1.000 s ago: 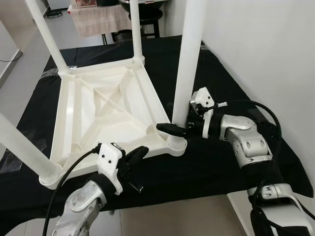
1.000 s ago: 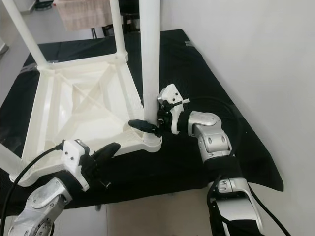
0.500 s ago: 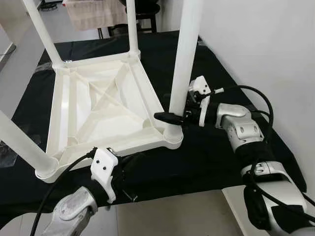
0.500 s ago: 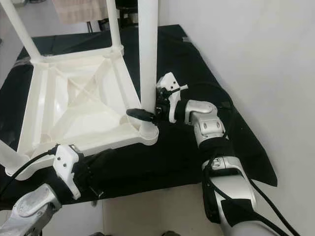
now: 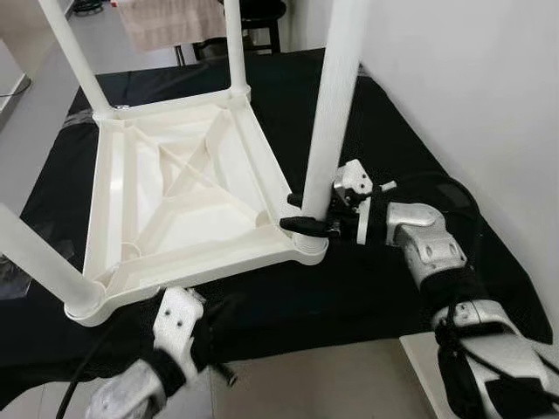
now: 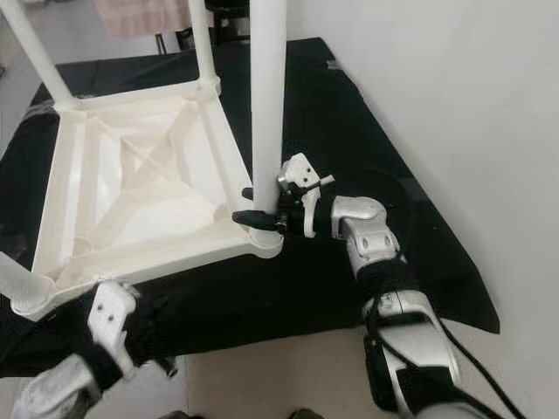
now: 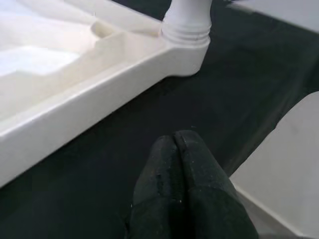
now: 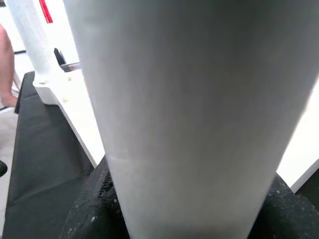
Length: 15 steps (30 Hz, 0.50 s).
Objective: Building children table
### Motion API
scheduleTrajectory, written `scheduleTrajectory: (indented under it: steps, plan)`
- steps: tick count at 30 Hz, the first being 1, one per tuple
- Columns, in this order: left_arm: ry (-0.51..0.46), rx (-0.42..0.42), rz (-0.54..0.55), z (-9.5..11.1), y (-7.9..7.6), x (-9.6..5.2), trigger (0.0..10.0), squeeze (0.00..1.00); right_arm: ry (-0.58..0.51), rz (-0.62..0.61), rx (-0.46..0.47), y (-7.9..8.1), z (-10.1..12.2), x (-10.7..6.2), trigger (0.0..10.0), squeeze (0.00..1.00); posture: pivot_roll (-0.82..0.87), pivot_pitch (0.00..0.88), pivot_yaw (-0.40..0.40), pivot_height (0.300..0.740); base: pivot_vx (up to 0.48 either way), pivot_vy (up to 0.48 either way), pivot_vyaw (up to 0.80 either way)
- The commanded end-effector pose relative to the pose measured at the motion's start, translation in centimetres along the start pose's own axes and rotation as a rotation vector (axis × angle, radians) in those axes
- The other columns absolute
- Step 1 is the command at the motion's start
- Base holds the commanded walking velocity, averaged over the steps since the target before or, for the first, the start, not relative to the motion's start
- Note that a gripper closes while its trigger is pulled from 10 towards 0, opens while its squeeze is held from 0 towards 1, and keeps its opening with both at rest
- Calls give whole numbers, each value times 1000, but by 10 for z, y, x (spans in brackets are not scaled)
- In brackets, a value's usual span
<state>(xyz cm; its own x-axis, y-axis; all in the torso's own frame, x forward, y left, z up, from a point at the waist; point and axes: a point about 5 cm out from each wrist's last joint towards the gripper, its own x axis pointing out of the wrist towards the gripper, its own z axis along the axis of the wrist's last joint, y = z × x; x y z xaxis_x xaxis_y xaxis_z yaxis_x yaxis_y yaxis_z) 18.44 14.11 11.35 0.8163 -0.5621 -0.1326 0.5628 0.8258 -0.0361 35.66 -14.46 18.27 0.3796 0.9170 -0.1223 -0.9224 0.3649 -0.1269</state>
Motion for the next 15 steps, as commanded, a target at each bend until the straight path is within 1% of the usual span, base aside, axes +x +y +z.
scheduleTrajectory:
  steps: [1,2,3,4,5,6,7,8,9,10,11,12,13,14,15]
  plan:
    - [17,15,-5,-3,-2,-1,10000,0,29,-15,50,8,-15,2,0,0,42,104,-5,740,0,0,0]
    - [18,18,2,-6,-3,0,10000,0,37,-60,24,11,-19,1,0,0,61,56,-14,740,0,0,0]
    - [18,18,2,-6,-3,0,10000,0,37,-60,24,11,-19,1,0,0,61,56,-14,740,0,0,0]
    - [17,18,8,-7,-3,1,10000,0,42,-90,4,14,-22,0,0,0,61,56,-14,740,0,0,0]
    - [21,4,25,-12,-3,2,10000,0,57,-164,13,18,-30,0,0,0,49,58,-15,740,0,0,0]
    - [21,4,25,-12,-3,2,10000,0,57,-164,13,18,-30,0,0,0,49,58,-15,740,0,0,0]
    - [39,-8,39,-21,-4,1,10000,0,120,-319,21,26,-46,1,0,0,38,29,-16,740,0,0,0]
    - [57,-24,45,-29,-6,-1,10000,0,171,-527,76,34,-62,1,0,0,33,27,-14,740,0,0,0]
    - [70,-44,29,-35,-12,-4,10000,0,224,-733,162,64,-82,0,0,0,12,22,-5,740,0,0,0]
    - [78,-54,12,-38,-17,-6,10000,0,254,-850,211,88,-92,-3,0,0,13,25,3,740,0,0,0]
    - [78,-54,12,-38,-17,-6,10000,0,254,-850,211,88,-92,-3,0,0,13,25,3,740,0,0,0]
    - [82,-53,-1,-40,-21,-6,10000,0,270,-914,239,104,-97,-5,0,0,9,25,6,740,0,0,0]
    - [80,-45,-10,-43,-23,-1,10000,0,282,-913,305,120,-108,2,0,0,-18,4,28,740,0,0,0]
    - [80,-45,-10,-43,-23,-1,10000,0,282,-913,305,120,-108,2,0,0,-18,4,28,740,0,0,0]
    - [76,-45,-3,-45,-20,3,10000,0,266,-904,296,119,-107,7,0,0,-20,0,34,740,0,0,0]
